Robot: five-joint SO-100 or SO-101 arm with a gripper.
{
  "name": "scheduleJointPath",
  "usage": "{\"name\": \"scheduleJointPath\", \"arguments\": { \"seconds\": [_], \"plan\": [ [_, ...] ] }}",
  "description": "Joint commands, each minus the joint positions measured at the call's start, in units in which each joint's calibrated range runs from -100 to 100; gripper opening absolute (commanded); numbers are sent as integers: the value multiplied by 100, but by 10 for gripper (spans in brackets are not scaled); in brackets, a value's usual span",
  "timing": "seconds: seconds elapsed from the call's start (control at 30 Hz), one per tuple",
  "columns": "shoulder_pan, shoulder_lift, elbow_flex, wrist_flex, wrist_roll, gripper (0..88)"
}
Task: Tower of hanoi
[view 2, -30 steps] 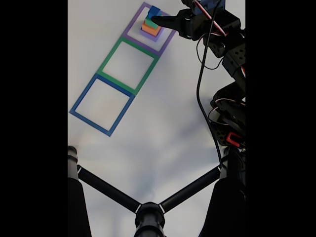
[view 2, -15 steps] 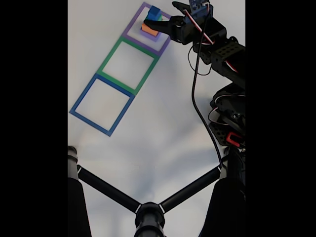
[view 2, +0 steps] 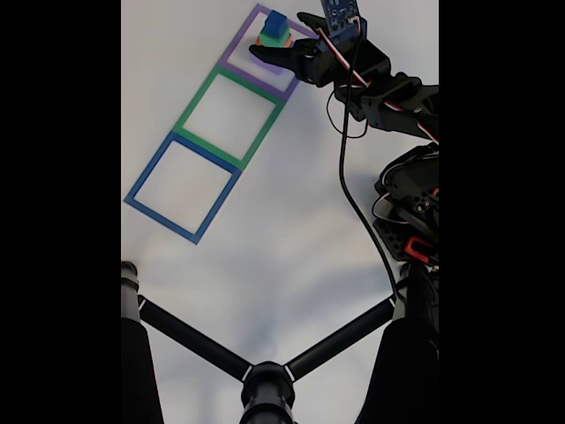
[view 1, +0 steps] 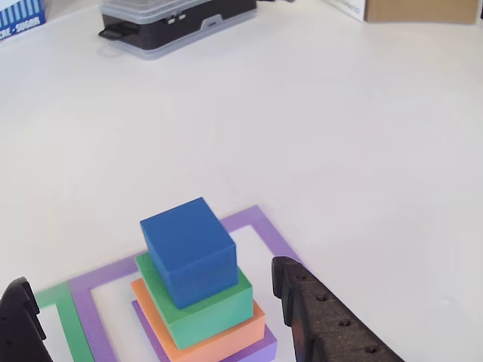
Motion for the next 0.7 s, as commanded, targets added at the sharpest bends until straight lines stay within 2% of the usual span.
{"name": "scheduleJointPath", "arguments": {
  "seconds": [0.0, 0.67],
  "plan": [
    [-124, 26, -320, -177, 0, 359],
    [-292, 715, -920, -380, 0, 328]
  ]
}}
